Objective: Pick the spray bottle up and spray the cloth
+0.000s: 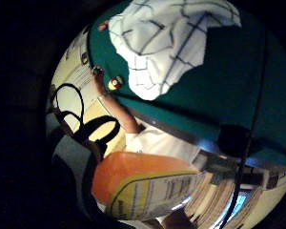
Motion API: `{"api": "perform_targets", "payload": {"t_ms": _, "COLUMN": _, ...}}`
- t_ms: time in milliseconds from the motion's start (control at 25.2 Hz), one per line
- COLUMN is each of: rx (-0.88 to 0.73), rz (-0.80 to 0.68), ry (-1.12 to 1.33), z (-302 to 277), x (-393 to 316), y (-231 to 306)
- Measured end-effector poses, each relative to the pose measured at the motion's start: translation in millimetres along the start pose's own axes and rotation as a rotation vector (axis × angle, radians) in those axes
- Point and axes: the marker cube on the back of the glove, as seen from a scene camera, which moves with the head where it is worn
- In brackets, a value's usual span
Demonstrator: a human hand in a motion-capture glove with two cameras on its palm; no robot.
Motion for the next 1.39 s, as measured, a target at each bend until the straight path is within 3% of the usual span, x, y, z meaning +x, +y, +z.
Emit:
{"api": "perform_targets", "payload": {"t_ms": 436, "rx": -0.088, "rz": 0.265, "ry": 0.06, "z": 24, "x": 56, "y": -34}}
{"api": "perform_targets", "payload": {"t_ms": 792, "rx": -0.111, "rz": 0.349, "ry": 0.12, "z": 29, "x": 77, "y": -42}}
{"api": "perform_targets", "payload": {"t_ms": 1030, "rx": -0.064, "rz": 0.253, "ry": 0.15, "z": 18, "x": 51, "y": -33}}
{"api": "perform_targets", "payload": {"t_ms": 1386, "rx": -0.037, "rz": -0.154, "ry": 0.136, "z": 28, "x": -50, "y": 14}}
